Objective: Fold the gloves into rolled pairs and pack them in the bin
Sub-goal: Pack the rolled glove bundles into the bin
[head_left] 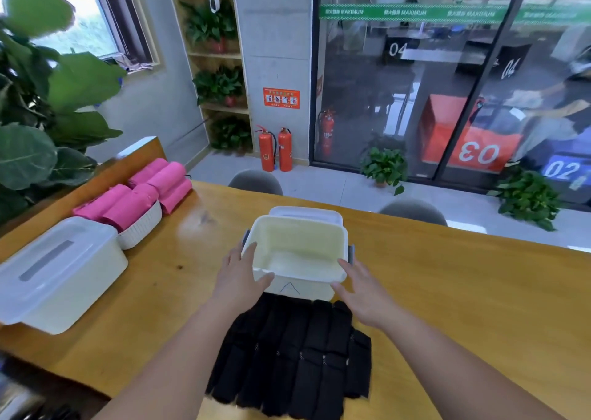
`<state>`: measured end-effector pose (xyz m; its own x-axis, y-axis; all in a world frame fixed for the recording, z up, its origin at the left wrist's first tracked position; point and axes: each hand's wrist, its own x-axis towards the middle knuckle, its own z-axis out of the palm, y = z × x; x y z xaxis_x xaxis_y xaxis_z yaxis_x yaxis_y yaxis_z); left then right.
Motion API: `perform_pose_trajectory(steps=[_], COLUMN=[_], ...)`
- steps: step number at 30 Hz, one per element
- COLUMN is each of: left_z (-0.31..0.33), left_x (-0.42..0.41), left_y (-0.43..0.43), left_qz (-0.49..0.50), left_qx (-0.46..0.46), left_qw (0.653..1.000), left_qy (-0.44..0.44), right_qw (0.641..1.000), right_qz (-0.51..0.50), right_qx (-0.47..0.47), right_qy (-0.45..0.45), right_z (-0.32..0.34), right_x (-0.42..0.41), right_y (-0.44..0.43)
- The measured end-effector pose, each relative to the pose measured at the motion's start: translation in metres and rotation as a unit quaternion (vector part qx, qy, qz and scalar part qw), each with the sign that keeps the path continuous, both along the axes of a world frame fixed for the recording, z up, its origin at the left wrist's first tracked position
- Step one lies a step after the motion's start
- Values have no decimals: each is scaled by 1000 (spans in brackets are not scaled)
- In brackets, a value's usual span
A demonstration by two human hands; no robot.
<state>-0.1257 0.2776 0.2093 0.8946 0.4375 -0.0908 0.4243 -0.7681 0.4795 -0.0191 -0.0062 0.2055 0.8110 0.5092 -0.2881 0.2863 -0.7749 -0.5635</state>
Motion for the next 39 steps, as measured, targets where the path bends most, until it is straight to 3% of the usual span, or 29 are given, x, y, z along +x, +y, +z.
perform_pose_trajectory(steps=[5,15,28,39], left_z=[-7,-17,-17,-25], left_x=[11,28,53,64], left_y=[29,23,-106,-206], left_qz=[-10,-28,-132,-215], left_qx=[-79,-134,-102,-138], left_qw=[996,990,985,966], left_qy=[30,29,42,44], right_qw=[1000,999,989,966], right_qz=[-6,-36,-143,-250], right_qx=[-14,-6,-25,-23], right_qy=[14,23,-15,-53], right_z=[-14,-31,-41,-54], right_x=[7,8,10,6], right_y=[9,-9,-139,-237])
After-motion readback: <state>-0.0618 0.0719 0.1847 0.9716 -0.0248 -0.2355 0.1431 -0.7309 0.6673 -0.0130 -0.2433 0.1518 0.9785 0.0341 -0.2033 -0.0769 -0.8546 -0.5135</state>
